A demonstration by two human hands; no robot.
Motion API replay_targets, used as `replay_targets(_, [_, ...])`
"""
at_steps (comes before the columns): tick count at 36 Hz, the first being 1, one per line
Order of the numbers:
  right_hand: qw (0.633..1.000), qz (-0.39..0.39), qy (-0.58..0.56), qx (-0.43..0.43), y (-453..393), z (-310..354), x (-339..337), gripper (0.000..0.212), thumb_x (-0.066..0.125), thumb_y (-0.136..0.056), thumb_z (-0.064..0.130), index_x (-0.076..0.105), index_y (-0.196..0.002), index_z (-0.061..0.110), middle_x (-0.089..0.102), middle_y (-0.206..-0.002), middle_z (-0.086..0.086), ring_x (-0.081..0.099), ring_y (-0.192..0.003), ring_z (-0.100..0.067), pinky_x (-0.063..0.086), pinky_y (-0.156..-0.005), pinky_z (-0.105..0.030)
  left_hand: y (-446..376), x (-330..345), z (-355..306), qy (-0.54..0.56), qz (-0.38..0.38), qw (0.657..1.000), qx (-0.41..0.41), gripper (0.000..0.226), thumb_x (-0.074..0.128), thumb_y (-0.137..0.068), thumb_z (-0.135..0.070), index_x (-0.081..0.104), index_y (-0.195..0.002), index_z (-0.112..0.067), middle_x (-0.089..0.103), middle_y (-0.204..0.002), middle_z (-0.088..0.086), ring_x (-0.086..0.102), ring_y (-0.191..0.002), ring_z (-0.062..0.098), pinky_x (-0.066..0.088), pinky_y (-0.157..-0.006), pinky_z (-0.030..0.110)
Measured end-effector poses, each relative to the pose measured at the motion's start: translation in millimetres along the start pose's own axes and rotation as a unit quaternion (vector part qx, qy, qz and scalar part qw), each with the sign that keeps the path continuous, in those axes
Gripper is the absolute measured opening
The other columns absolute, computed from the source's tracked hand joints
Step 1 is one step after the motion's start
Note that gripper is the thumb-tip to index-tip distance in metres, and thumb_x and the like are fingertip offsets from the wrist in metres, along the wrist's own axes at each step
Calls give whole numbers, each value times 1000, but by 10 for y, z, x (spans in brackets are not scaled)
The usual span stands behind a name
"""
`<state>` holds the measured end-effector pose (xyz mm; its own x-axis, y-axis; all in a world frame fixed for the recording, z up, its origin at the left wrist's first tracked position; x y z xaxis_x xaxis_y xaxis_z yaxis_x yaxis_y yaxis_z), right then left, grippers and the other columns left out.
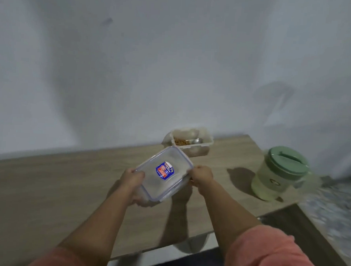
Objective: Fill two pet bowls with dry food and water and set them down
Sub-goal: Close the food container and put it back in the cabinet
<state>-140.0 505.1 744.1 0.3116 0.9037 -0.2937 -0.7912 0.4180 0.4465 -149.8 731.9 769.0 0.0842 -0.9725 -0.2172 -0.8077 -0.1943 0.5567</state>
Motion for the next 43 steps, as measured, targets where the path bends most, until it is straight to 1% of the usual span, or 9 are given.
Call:
replay_targets(4, [990,-19,-137,15,79,334,-443,22,58,-83,-5,53,-66,8,54,-72,-13,54,-61,-22,55,-62,-39,135,416,-435,41,19,997,54,35,58,-85,-9,51,-120,-14,60,-109,12,54,-81,21,47,-59,27])
replay_targets(9, [982,-49,-180,20,-201,500,-772,9,61,-86,1,58,-83,9,58,-91,-17,51,-59,-17,49,-53,-29,-353,775,-590,49,-22,996,76,81,74,-46,-38,63,-119,-5,69,-114,14,68,-102,27,52,-97,42])
replay_targets(12, [986,-58,-153,16,-401,557,-889,19,64,-84,9,53,-71,17,62,-88,-15,51,-56,-17,47,-52,-27,-125,952,-897,8,-64,993,98,55,74,-74,-27,63,-125,-8,64,-127,11,61,-117,26,45,-105,35])
replay_targets(15, [988,-60,-140,13,-633,599,-943,21,67,-83,13,52,-70,18,63,-86,-14,53,-55,-18,50,-58,-32,-190,1152,-1075,-2,-90,990,111,49,67,-84,-20,58,-130,-8,59,-135,9,55,-124,26,40,-109,33])
replay_targets(19, [993,-69,-94,-1,-1021,589,-929,21,70,-76,20,53,-64,20,69,-93,-17,62,-81,-28,54,-90,-47,-369,1360,-1161,-18,-111,987,118,48,64,-86,-19,56,-133,-10,58,-136,9,53,-125,27,39,-106,32])
replay_targets(27, [996,-76,-30,-23,-1316,587,-820,28,74,-73,26,50,-63,18,68,-91,-14,68,-95,-36,54,-88,-46,-607,1450,-1138,-58,-135,983,108,46,64,-88,-19,56,-132,-11,60,-133,9,55,-124,27,38,-106,31])
replay_targets(32, [998,-59,15,-28,-1236,706,-812,33,71,-80,25,63,-103,4,69,-109,-19,65,-104,-32,51,-92,-36,-691,1455,-1125,-36,-135,986,90,45,63,-88,-20,57,-132,-12,60,-133,7,55,-124,26,40,-107,32])
replay_targets(38, [998,-44,38,-30,-1221,749,-833,48,68,-86,19,44,-124,3,58,-123,-20,57,-112,-34,47,-91,-35,-788,1480,-1140,-30,-143,986,77,44,63,-88,-20,59,-131,-13,60,-133,6,54,-124,26,40,-106,31])
replay_targets(43, [997,-33,62,-42,-1265,744,-797,47,69,-85,23,49,-125,8,60,-123,-17,58,-112,-30,48,-95,-34,-840,1496,-1126,-26,-145,987,70,42,62,-89,-25,60,-130,-14,62,-130,8,57,-118,28,45,-99,35])
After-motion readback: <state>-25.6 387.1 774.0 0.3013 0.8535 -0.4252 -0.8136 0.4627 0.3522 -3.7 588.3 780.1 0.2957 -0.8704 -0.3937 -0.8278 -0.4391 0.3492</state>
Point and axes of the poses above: each hand's wrist, its own y-axis away from the middle knuckle, its own x-axis out of the palm, z = x × y, the point moved 2 cm from there along -y, towards the middle knuckle
